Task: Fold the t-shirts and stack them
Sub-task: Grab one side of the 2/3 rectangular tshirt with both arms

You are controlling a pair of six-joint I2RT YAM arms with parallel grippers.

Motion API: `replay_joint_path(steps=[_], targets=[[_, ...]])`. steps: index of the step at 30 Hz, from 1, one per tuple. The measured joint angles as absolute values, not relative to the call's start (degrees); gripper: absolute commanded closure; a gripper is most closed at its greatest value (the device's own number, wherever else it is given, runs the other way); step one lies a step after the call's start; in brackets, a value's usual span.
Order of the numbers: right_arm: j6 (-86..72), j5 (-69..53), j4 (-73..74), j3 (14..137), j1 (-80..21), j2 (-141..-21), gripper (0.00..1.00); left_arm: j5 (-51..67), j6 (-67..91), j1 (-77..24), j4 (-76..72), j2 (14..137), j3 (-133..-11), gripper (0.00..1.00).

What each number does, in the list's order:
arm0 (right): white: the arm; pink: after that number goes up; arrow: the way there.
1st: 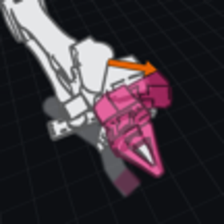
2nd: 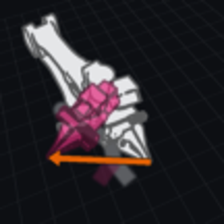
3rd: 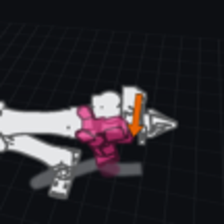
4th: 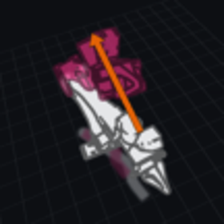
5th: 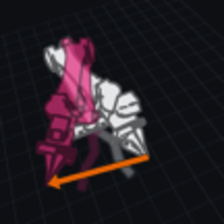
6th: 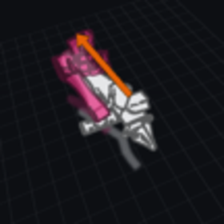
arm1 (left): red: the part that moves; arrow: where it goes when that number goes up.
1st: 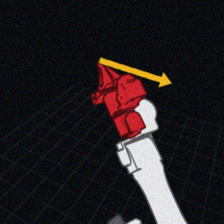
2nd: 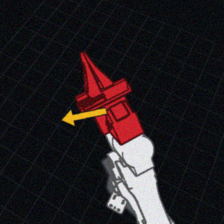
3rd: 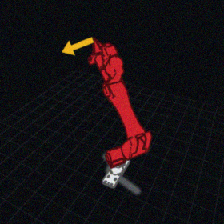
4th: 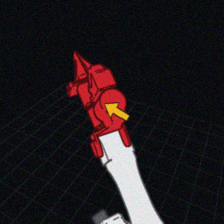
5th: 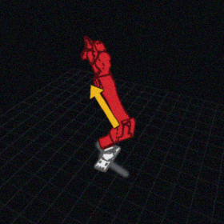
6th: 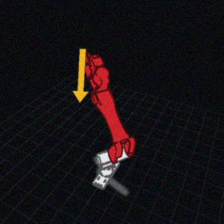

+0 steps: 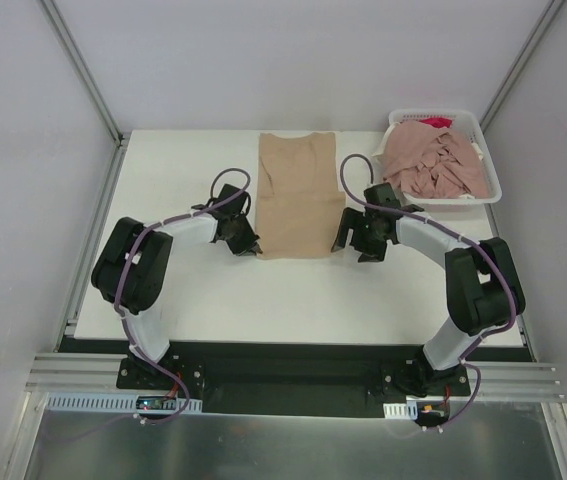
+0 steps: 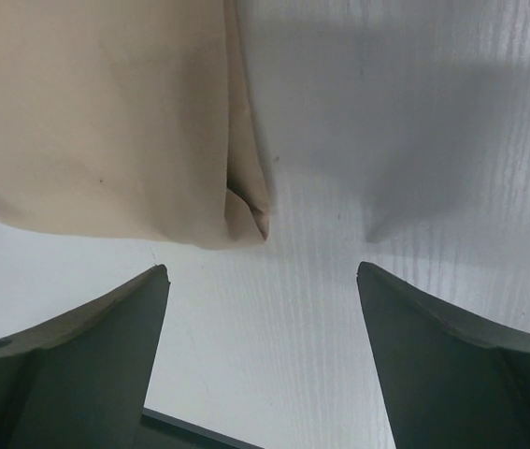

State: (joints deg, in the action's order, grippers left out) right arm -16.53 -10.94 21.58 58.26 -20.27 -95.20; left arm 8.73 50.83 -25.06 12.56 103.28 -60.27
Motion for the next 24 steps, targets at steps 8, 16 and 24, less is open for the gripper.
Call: replay_joint_path(steps=[8, 16, 24], targets=[[-19.1, -12.1, 17.4, 58.3, -21.0, -98.0, 0.52, 8.7, 52.1, -25.1, 9.5, 101.9, -57.6, 1.0], [-20.6, -13.0, 15.2, 58.6, -21.3, -101.4, 0.99, 8.7, 52.8, -25.1, 8.2, 101.2, -56.2, 1.0], [-19.0, -15.6, 13.5, 55.9, -21.7, -99.8, 0.99, 8.8, 52.7, -25.3, 7.2, 95.8, -50.1, 1.0]])
